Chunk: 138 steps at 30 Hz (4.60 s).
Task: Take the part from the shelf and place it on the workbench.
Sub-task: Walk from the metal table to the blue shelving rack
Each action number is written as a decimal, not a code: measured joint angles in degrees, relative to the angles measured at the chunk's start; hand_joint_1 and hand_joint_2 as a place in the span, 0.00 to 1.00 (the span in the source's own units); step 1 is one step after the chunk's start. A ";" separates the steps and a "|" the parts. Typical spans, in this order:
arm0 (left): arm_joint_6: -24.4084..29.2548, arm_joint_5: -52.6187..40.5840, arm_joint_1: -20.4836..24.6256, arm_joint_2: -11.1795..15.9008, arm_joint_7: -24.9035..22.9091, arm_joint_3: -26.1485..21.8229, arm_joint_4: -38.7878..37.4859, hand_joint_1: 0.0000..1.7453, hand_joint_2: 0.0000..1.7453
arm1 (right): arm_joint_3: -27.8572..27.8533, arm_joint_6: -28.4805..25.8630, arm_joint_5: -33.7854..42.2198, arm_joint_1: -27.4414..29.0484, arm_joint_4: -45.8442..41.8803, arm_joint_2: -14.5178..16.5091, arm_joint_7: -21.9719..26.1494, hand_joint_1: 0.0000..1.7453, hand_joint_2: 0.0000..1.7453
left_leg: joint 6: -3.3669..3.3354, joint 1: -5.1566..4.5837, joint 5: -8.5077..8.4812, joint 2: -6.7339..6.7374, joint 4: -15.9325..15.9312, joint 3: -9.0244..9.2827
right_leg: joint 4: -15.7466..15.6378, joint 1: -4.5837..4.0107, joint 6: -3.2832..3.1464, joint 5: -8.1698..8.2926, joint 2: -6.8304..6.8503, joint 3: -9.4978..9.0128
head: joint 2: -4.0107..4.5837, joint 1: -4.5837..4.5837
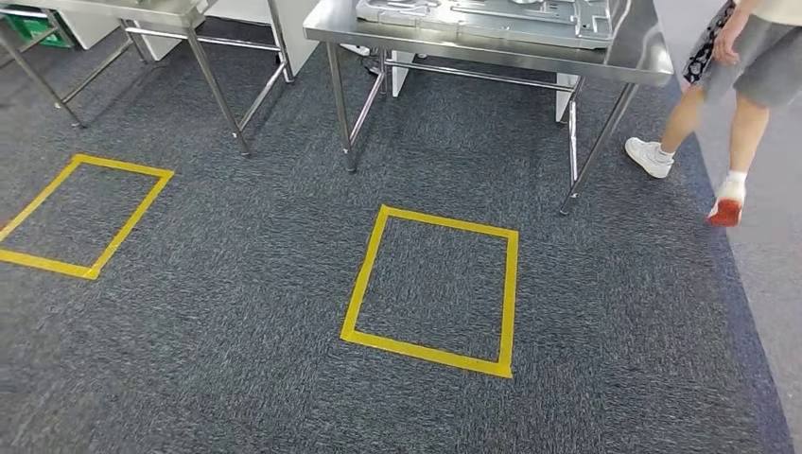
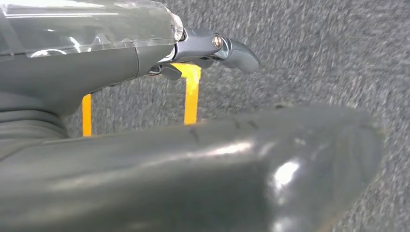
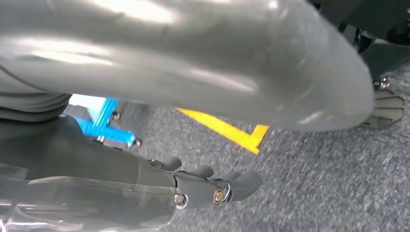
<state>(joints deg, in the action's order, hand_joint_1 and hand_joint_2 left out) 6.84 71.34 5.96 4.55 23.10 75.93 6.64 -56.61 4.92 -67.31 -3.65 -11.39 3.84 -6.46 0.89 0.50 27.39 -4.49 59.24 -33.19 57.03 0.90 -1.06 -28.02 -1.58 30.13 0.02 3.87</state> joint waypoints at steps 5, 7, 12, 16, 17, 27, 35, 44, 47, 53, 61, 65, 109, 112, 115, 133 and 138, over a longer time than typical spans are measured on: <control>0.43 0.00 -0.05 0.19 0.79 -0.02 0.00 0.00 0.00 | 0.17 0.16 -0.98 0.44 0.02 0.24 0.49 0.00 0.00 | 0.97 0.26 6.49 3.87 14.40 -6.41 | -0.13 -0.26 -0.59 -0.01 4.00 0.09 | 0.00 0.01; 0.77 0.00 -0.52 0.23 1.28 -0.07 0.00 0.00 0.00 | 0.44 0.02 -1.45 0.43 0.02 0.51 0.67 0.00 0.00 | 0.97 0.27 3.61 4.66 9.75 -3.62 | -0.03 -0.27 -0.45 -0.16 5.39 -0.02 | 0.00 0.01; 1.03 0.00 -0.78 0.44 2.04 -0.11 0.00 0.00 0.00 | 0.99 -0.26 -1.87 0.18 0.05 1.13 0.97 0.00 0.00 | -0.55 -0.46 -0.21 7.39 -2.28 2.49 | 0.15 -0.75 0.79 -0.62 8.11 -0.50 | 0.00 0.00; 1.04 0.00 -1.23 0.57 2.30 -0.11 0.00 0.00 0.00 | 1.05 -0.28 -2.14 0.01 0.05 1.26 1.21 0.00 0.00 | -1.90 -0.02 -1.12 5.33 -3.10 2.53 | 3.86 -0.37 2.00 -3.57 4.55 0.81 | 0.00 0.00; 1.05 0.00 -1.15 0.58 2.43 -0.11 0.00 0.00 0.00 | 1.05 -0.28 -2.15 0.14 0.05 1.26 1.22 0.00 0.00 | -2.11 -0.02 -1.28 4.81 -3.14 2.37 | 7.26 -0.28 2.08 -5.59 2.98 2.33 | 0.00 -0.01; 0.85 0.01 -0.71 1.05 3.66 -0.15 0.00 0.00 0.00 | 1.03 -0.21 -1.72 0.28 0.11 1.79 1.52 0.00 0.00 | -0.64 -0.18 -1.37 -2.33 -1.88 1.20 | 1.38 0.13 1.20 -0.75 -2.58 0.50 | 0.00 -0.01; 0.84 -0.11 -0.52 1.63 3.32 -0.33 -0.02 0.00 0.00 | 1.63 0.59 -2.67 -0.41 0.11 2.04 1.39 0.00 0.00 | 1.43 0.33 6.93 3.75 14.56 -6.53 | 0.47 -0.23 -0.93 -0.30 3.77 0.26 | 0.00 0.01; 0.25 -0.11 -0.82 1.88 3.24 -0.33 -0.02 0.00 0.00 | 1.87 0.52 -2.58 -1.12 0.11 2.11 1.34 0.00 0.00 | -0.58 0.01 -0.21 6.84 -1.90 2.37 | 0.63 -0.61 1.25 -1.07 8.82 -0.83 | 0.00 -0.01; 0.08 -0.11 -0.77 1.93 3.16 -0.33 -0.02 0.00 0.00 | 1.88 0.52 -2.46 -1.10 0.11 2.11 1.34 0.00 0.00 | -1.63 0.19 -0.83 5.19 -2.28 2.40 | 5.29 -0.21 2.07 -4.50 4.82 1.03 | 0.00 -0.01; -0.20 -0.07 -0.30 1.93 2.88 -0.31 -0.02 0.00 0.00 | 1.88 0.66 -1.70 -0.56 0.11 2.11 1.21 0.00 0.00 | -2.24 -0.46 -1.30 0.68 -2.20 1.96 | 12.44 -0.44 1.06 -4.93 1.00 5.11 | 0.00 -0.01; -0.32 -0.10 0.16 1.74 2.55 -0.16 0.00 0.00 0.00 | 1.79 0.52 -1.36 -0.85 0.11 1.78 0.80 0.00 0.00 | -0.60 -0.04 -1.00 -0.70 -0.81 0.38 | -1.24 -0.86 -0.95 0.98 -0.94 -0.59 | 0.00 0.01; -0.32 -0.13 0.59 1.78 2.58 -0.11 0.00 0.00 0.00 | 1.66 0.53 -1.32 -0.44 0.11 1.80 0.58 0.00 0.00 | 0.72 0.55 5.27 3.56 11.69 -5.76 | -1.99 -0.74 -1.06 1.08 2.84 -1.04 | 0.00 0.01; -0.17 -0.13 0.25 2.33 1.04 1.26 -0.02 0.00 0.00 | 0.21 0.68 -0.60 -0.34 0.11 2.48 -0.78 0.00 0.00 | -1.99 0.12 -1.79 5.20 -2.49 1.73 | 7.85 -0.97 1.06 -5.36 3.13 2.74 | 0.00 -0.01; -0.16 -0.13 0.24 2.33 0.47 1.24 -0.02 0.00 0.00 | 0.09 0.78 -1.06 -0.15 0.11 2.40 -1.70 0.00 0.00 | -2.09 0.13 -1.94 2.97 -2.41 1.51 | 17.48 -0.44 1.38 -8.70 1.65 7.54 | 0.00 -0.01; -0.15 -0.13 0.00 2.11 -0.14 1.20 -0.02 0.00 0.00 | 0.09 0.76 -1.57 -0.16 0.11 1.91 -2.26 0.00 0.00 | -1.67 0.28 -1.94 0.47 -2.20 1.64 | 10.10 0.24 1.56 -3.11 0.47 4.47 | 0.00 -0.01; 0.10 -0.09 -0.77 1.54 -1.22 1.18 -0.02 0.00 0.00 | 0.11 -0.33 -2.58 -0.20 0.09 0.16 -4.28 0.00 0.00 | -0.12 -0.18 -0.19 8.17 -1.12 2.33 | 0.97 -1.33 -0.64 0.07 7.69 0.64 | 0.00 0.01; 0.33 -0.09 -1.28 1.87 -0.55 1.18 -0.06 0.00 0.00 | 0.16 -0.33 -2.97 -0.62 0.09 0.02 -4.54 0.00 0.00 | -1.41 -0.02 -1.20 5.92 -2.69 2.61 | 2.48 -1.06 0.88 -1.37 6.62 0.84 | 0.00 0.01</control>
<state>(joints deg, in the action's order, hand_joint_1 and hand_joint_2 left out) 7.16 71.25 4.68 6.42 22.55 77.11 6.58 -56.45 4.59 -70.29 -4.27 -11.30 3.86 -11.00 -0.52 0.48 26.18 1.43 56.54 -30.57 59.51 -0.16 -0.19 -29.39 5.04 30.97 0.02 3.88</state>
